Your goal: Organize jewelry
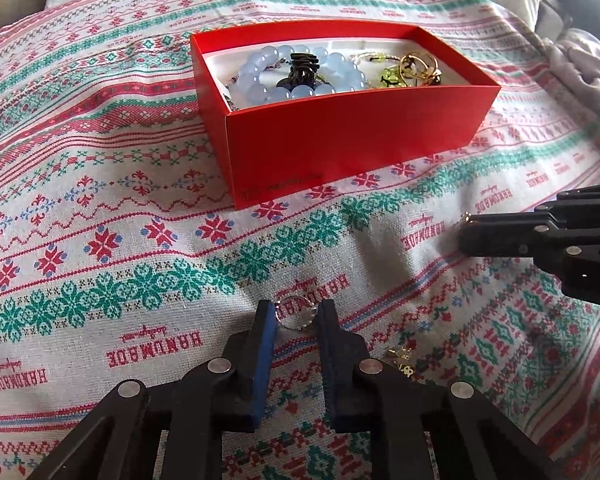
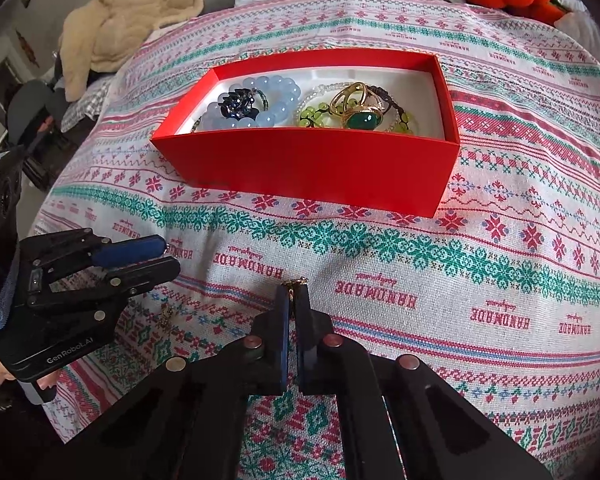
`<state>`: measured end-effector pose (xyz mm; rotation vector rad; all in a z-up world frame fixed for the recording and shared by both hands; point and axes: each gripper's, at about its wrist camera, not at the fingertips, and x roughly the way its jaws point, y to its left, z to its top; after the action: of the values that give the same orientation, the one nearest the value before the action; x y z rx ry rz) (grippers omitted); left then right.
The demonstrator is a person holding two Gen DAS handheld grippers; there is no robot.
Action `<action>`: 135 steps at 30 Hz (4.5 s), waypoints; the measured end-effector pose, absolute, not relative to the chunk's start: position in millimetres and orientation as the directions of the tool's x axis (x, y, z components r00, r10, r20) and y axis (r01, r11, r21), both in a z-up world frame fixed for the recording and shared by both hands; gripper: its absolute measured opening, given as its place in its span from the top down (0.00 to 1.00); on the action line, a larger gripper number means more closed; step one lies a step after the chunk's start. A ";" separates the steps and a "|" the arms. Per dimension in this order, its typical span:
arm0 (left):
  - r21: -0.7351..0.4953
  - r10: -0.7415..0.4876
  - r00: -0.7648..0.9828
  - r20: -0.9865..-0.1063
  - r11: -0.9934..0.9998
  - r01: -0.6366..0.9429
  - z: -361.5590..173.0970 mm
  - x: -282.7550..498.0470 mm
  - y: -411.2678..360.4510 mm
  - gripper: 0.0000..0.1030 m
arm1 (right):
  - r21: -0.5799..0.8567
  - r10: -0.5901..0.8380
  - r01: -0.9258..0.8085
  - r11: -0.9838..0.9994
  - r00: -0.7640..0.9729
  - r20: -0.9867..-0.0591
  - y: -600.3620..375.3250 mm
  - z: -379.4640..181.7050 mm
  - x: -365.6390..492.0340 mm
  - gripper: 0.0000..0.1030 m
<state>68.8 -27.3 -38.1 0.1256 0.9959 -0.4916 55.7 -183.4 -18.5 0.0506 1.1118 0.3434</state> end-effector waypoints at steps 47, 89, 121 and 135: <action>-0.064 -0.288 0.461 -0.840 0.895 0.442 -35.1 72.5 -31.9 0.70 | 0.099 0.218 -0.288 0.953 0.419 -0.881 -172.9 -16.0 58.6 0.84; -0.033 -0.256 0.452 -0.854 0.894 0.446 -34.7 75.8 -30.5 0.59 | 0.184 0.271 -0.227 0.956 0.453 -0.850 -194.0 17.5 63.7 0.86; -0.042 -0.308 0.595 -0.742 0.908 0.417 44.2 127.6 -55.4 0.83 | 0.202 0.245 -0.139 0.969 0.547 -0.800 -204.9 56.4 121.2 0.86; -0.123 -0.315 0.593 -0.741 0.932 0.341 30.2 170.4 -64.9 0.83 | 0.305 0.259 -0.004 0.952 0.534 -0.804 -227.4 42.2 165.6 0.86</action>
<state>170.4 -64.9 30.2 0.0327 0.8546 -0.3816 165.6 -227.4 42.2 0.2810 0.9980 0.1592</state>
